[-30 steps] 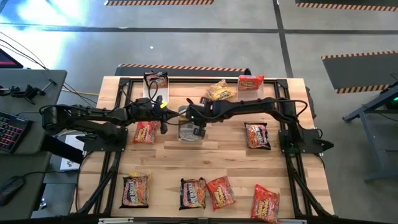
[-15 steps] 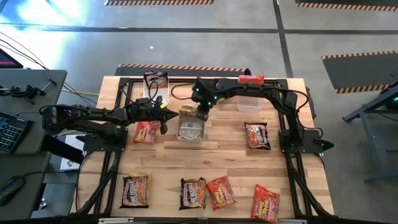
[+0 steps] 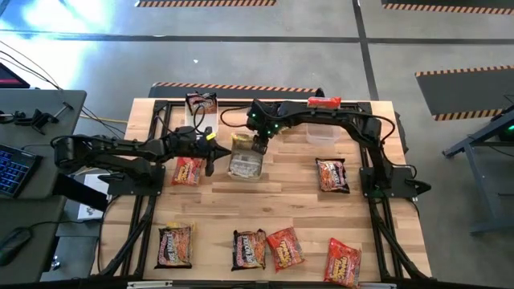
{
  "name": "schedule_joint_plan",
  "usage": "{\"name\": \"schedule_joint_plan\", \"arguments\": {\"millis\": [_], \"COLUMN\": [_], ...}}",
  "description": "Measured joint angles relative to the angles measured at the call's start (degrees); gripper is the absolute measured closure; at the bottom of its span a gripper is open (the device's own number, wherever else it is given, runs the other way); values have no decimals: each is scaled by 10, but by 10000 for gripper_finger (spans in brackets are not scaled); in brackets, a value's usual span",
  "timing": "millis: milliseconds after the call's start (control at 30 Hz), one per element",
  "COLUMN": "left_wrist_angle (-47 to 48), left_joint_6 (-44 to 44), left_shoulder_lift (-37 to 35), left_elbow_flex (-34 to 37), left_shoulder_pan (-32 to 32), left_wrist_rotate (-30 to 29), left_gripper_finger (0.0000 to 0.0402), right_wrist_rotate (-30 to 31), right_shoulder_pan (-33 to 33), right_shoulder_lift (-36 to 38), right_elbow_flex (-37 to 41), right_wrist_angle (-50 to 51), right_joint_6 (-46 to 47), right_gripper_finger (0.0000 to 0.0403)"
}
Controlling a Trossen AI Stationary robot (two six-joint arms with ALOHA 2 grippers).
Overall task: Sort Maruchan noodles
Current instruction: Adjust the yellow noodle packs in the gray bin
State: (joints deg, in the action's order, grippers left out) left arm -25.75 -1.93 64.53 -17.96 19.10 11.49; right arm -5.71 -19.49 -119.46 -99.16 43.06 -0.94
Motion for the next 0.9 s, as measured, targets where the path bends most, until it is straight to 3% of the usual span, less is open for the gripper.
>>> {"name": "schedule_joint_plan", "arguments": {"millis": [267, 500, 700, 900], "left_wrist_angle": [-15, -35, -59, -56], "left_joint_6": [15, 25, 32, 34], "left_shoulder_lift": [2, 29, 51, 51], "left_elbow_flex": [0, 0, 0, 0], "left_shoulder_pan": [0, 0, 0, -1], "left_wrist_rotate": [-1, -3, -3, -2], "left_gripper_finger": [401, 401, 401, 393], "right_wrist_rotate": [64, 74, 117, 115], "right_shoulder_pan": [0, 7, 17, 17], "right_shoulder_lift": [0, 2, 26, 47], "right_elbow_flex": [-5, -5, -5, -5], "right_wrist_angle": [-19, -23, -27, -26], "right_joint_6": [8, 3, -17, -45], "right_gripper_finger": [193, 189, 189, 189]}}
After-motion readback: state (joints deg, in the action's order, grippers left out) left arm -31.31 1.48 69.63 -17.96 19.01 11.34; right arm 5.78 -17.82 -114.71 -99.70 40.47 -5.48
